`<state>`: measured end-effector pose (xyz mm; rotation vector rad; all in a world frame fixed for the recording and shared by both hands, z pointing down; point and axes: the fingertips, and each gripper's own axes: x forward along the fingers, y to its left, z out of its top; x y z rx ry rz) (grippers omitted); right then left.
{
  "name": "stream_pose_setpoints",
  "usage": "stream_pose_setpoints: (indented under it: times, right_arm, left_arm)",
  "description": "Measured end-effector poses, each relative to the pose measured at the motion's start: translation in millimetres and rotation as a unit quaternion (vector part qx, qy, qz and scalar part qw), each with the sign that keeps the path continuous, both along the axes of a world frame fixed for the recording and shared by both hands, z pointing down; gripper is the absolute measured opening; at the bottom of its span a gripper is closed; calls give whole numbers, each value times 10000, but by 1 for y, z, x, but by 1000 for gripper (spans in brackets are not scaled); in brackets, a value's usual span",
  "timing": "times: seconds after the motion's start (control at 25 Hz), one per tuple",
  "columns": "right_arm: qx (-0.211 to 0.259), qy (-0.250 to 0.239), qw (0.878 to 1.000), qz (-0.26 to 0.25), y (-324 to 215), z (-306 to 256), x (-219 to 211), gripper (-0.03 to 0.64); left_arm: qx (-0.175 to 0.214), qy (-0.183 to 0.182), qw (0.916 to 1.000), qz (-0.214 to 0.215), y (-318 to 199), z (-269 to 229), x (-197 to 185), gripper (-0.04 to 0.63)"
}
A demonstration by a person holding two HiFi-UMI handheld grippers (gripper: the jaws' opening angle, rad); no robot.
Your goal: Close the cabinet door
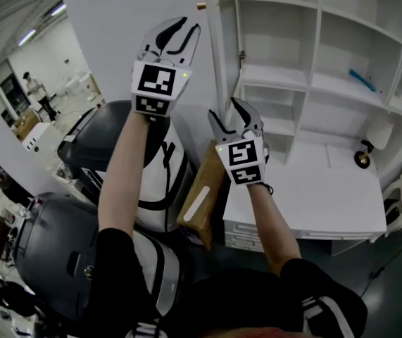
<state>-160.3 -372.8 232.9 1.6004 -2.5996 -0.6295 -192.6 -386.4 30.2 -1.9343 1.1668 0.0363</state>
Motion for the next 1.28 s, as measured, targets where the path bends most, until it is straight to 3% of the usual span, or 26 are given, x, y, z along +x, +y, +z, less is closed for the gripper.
stream_pose_setpoints:
  times: [0.28,0.56,0.88,1.0,1.28]
  right_arm:
    - [-71,-16,10000,44,-3,-1,-1,236]
    - [-168,105,9998,65,-8,3,-3,236]
    - [-187,-45,9998,-98,-11,5,3,236]
    - [-137,-50,9999,-47,-10,4,3,235]
    - [-168,-65,9998,-37,-8,4,2,196]
  left_arm:
    - [210,-339,9992,-8,-4,-22,9,91]
    - [416,-1105,9929,-133,-9,-32,18,114]
    - [988,-2228,9692,-358,-5,-34,33,113]
    - [998,-2367,9658,-355,-10,-31,36,100]
    - [932,-2299,9676,-476,-8,-31,36,94]
